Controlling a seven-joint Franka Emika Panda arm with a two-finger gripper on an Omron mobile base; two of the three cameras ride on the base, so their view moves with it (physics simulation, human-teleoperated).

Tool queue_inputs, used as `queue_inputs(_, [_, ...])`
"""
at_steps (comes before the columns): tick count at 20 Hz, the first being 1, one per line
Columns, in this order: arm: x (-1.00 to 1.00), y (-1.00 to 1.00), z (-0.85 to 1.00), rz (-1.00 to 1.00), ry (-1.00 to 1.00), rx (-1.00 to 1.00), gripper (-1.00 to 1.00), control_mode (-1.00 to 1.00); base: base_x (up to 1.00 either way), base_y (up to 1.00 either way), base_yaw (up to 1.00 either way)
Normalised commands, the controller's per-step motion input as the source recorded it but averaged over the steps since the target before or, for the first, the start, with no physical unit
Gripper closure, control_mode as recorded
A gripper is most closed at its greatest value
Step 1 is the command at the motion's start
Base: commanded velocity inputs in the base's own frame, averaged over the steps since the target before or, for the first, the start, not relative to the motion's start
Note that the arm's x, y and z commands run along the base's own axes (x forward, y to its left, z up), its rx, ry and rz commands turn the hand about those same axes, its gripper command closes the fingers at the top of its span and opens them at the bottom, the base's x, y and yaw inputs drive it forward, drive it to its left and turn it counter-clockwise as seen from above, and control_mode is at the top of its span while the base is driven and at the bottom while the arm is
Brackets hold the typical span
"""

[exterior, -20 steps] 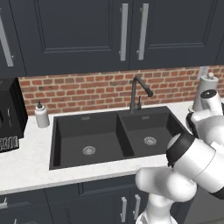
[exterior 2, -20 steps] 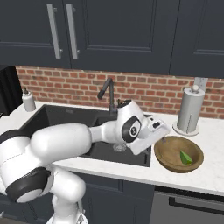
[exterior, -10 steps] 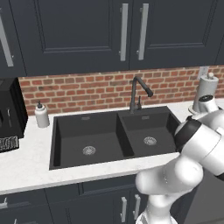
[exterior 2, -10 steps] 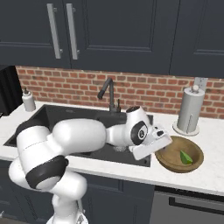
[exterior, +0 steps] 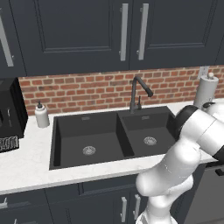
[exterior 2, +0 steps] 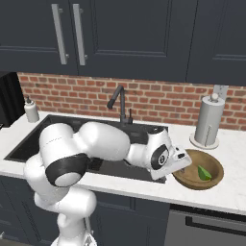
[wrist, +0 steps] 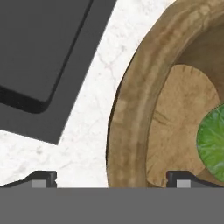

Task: Pick the lemon wedge from the sink and place it in the bowl. Then pick the bowl and place it in the microwave. Then close the microwave door and press the start button.

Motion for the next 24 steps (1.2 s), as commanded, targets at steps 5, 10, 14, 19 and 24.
queue_inputs(5, [0.39, -0.2, -0.43, 0.0, -0.15, 0.03, -1.0, -1.0, 0.0, 0.0, 0.0])
queue_inputs(10, [0.38, -0.18, -0.34, 0.0, -0.17, 0.0, -1.0, -1.0, 0.0, 0.0, 0.0])
queue_inputs(14, [0.33, -0.23, -0.27, 0.0, -0.08, 0.0, 1.0, -1.0, 0.0, 0.0, 0.0])
queue_inputs(19, [0.16, -0.24, -0.13, 0.0, 0.08, 0.02, 1.0, -1.0, 0.0, 0.0, 0.0])
queue_inputs(24, [-0.2, -0.03, 0.17, 0.0, 0.02, 0.0, 1.0, -1.0, 0.0, 0.0, 0.0])
